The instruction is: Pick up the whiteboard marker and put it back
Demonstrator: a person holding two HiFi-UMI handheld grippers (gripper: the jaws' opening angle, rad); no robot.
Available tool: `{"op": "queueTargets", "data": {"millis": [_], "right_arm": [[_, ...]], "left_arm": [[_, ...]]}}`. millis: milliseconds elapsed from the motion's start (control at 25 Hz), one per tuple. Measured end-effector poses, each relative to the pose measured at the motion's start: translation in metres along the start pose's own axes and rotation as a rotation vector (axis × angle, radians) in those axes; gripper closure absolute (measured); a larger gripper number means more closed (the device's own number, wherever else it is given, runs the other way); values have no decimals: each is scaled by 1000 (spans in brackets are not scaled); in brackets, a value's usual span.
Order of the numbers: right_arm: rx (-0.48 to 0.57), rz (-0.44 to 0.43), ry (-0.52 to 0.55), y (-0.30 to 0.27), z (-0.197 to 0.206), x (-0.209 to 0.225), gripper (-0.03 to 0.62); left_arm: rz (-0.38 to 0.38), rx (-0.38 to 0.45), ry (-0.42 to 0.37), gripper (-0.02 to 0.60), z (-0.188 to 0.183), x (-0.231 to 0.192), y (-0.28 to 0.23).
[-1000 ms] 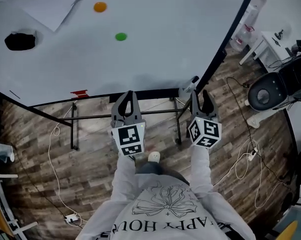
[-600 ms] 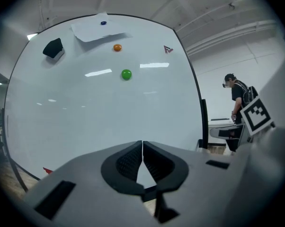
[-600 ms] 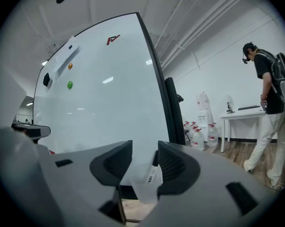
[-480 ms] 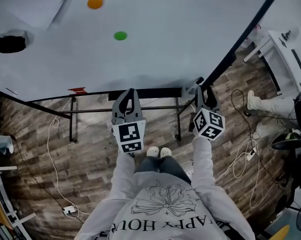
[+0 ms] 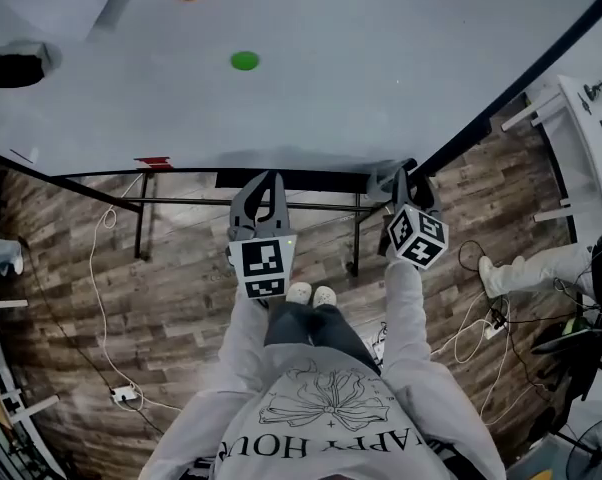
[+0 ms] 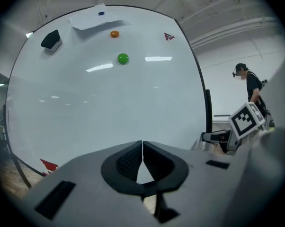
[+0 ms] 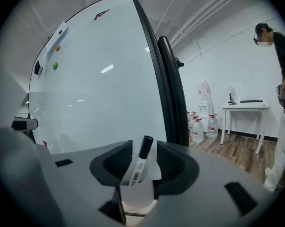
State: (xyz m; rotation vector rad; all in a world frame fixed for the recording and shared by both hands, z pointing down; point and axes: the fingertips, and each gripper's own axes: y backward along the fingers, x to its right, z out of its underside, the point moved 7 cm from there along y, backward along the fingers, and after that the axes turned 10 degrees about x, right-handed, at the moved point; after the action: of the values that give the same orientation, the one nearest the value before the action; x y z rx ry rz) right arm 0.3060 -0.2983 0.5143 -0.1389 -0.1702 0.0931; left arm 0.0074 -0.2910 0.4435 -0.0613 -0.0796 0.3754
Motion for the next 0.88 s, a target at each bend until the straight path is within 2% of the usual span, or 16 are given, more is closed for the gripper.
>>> {"op": "queueTargets", "data": {"millis": [160,280,480,600,880], "right_arm": [[-23,-11,-8,-8,7,4,448],[-27,-17,-5,-14,8,4,503],[-16,-35,-13,-15,7,2,510],[5,-39,6,-11,-1,-1,530],[64,-63,69,4,-30,-17,530]], "left_arm": [[-10,-11,5,572,4,4,-3],[-21,-16,5,574,4,4,-3],[-33,-17,3,574,4,1,-4],[-35,-16,7,572,2,2,-5],[-37,14,16,574,-11,4,-2]]}}
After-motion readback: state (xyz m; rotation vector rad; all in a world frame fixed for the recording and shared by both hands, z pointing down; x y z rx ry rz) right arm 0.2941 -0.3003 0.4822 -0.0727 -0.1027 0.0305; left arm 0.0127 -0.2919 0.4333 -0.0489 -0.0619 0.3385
